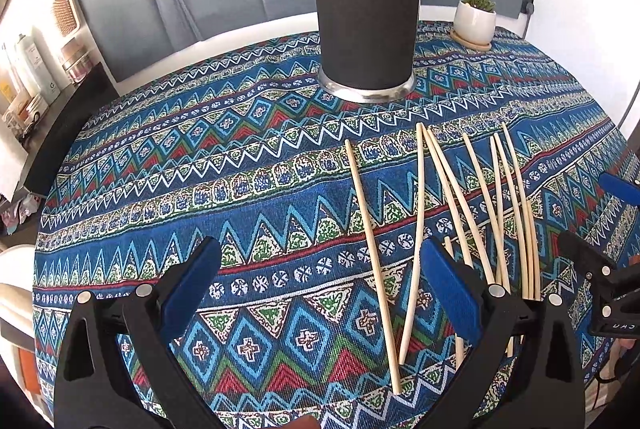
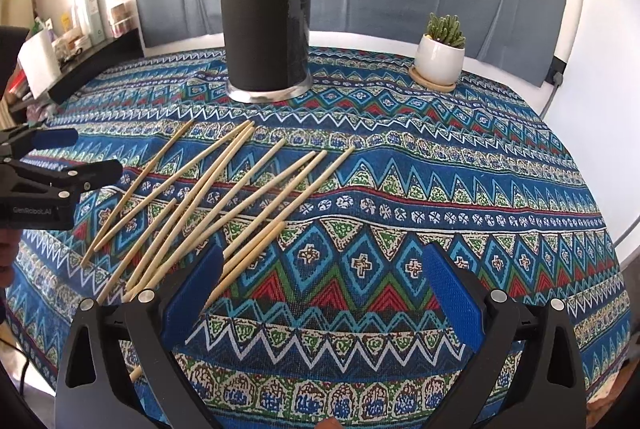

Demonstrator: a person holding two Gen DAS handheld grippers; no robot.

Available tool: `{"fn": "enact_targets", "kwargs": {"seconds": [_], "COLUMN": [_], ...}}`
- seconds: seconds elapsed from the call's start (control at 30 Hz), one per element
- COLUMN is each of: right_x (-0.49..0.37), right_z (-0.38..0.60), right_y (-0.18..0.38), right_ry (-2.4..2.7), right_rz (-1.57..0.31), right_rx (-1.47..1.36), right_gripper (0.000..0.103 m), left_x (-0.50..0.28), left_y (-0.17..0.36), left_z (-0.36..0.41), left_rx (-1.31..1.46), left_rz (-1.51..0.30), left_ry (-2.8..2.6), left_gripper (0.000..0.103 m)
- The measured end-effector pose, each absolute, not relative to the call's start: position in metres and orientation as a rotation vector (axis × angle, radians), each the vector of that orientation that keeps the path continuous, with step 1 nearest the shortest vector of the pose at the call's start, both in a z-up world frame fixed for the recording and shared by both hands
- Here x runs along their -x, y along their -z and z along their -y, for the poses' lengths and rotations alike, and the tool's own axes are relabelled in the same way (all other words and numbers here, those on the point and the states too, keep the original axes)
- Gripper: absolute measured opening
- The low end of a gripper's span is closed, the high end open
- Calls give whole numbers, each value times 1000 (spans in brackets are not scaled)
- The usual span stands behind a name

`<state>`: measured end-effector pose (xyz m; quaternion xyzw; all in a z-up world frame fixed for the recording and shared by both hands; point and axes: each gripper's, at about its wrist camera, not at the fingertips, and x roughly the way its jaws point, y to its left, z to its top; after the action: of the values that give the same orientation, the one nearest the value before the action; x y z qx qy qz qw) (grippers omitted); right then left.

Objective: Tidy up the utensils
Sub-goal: 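Lower the left tool and grasp one wooden stick while the right tool grasps another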

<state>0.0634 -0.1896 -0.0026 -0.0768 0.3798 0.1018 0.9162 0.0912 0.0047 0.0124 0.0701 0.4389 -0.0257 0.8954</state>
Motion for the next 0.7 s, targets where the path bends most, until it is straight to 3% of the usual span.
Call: {"fn": "enact_targets", "kwargs": {"seconds": [0.5,0.7], "right_x": [-76,-76], "right_z": [177,181], "right_y": [17,17], "right_ry": [-121,-83], "right_rz": [-900,-949], "right_rx": [198,135], "right_gripper": [95,95], "left_x": [-139,-138], "left_y": [15,23], "left_z": [-14,-30], "left_rx": [-192,-79], "left_rz": [-1011,-960], "left_ry": [61,100], "left_gripper": [97,99]}}
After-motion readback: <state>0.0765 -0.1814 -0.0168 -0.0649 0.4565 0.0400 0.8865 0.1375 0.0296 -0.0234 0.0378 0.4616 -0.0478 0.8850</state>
